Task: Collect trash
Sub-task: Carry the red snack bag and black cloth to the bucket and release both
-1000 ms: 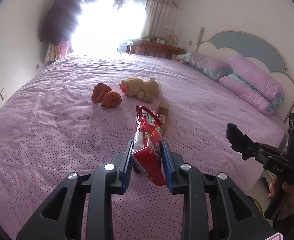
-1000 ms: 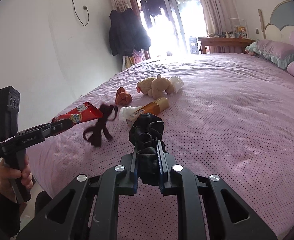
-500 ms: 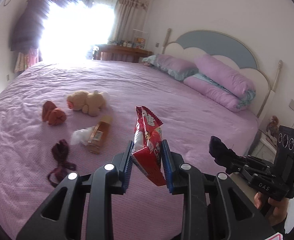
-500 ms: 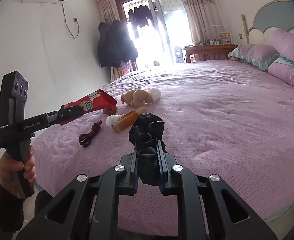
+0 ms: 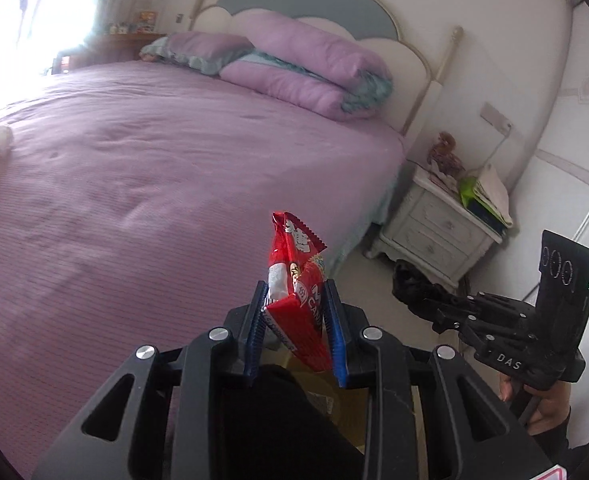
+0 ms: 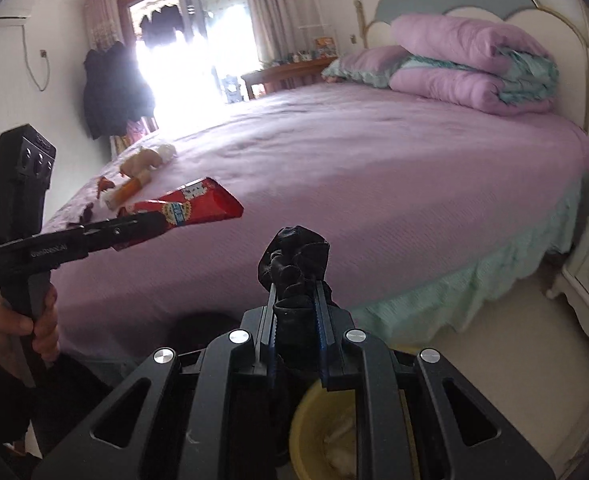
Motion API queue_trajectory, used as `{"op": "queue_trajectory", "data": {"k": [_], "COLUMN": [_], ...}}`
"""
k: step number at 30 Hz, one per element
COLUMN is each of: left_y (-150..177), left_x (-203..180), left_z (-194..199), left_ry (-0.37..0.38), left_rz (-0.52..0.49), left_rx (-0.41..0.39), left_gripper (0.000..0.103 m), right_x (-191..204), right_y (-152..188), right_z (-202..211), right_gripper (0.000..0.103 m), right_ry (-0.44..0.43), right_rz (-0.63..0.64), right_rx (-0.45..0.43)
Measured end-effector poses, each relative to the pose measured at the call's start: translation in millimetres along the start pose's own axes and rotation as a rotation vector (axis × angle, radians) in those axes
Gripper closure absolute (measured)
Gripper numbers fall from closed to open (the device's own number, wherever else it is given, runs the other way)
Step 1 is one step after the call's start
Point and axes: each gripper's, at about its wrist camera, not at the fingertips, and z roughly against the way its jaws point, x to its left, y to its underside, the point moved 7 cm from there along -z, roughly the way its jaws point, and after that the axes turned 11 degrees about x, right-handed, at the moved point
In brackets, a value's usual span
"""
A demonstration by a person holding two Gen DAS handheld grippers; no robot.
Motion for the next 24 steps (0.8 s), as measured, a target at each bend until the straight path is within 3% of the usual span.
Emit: {"op": "queue_trajectory", "data": {"k": [5, 7, 8, 9, 12, 24], "left_y": [20.5, 27.4, 30.5, 33.3, 42.9, 69.5], "left_x": [-34.9, -44.5, -50.3, -54.8, -67.8, -113.6], "left_z": [-39.4, -51.5, -58.9, -65.7, -84.3, -153.1], "left_ry": [0.05, 0.064, 0.074, 0.075, 0.078, 0.118], "left_rz": [-0.064, -0.077, -0.088, -0.095, -0.133, -0.216], "left_rx": [0.104, 0.14, 0.16, 0.178, 0.233, 0.387], "left_gripper": [0.075, 0.075, 0.075, 0.075, 0.075, 0.073], "right_x": [-41.4, -54.1, -58.9, -62.1, -74.8, -123.0], "right_y": [52.0, 66.9, 70.8, 72.7, 77.9, 84.0], "right_z": [-24.1, -33.1, -34.5, -33.3, -26.2, 7.2], "right_gripper": [0.085, 0.07, 0.051, 0.042, 0.042, 0.042], "right_ry": [0.067, 0.128, 0.144, 0.137, 0.112, 0.172], "right_rz": [-0.102, -0.117, -0.126, -0.14, -0.199, -0.315], "right_rx": [0.131, 0.175, 0.178, 0.166, 0.137, 0.087]}}
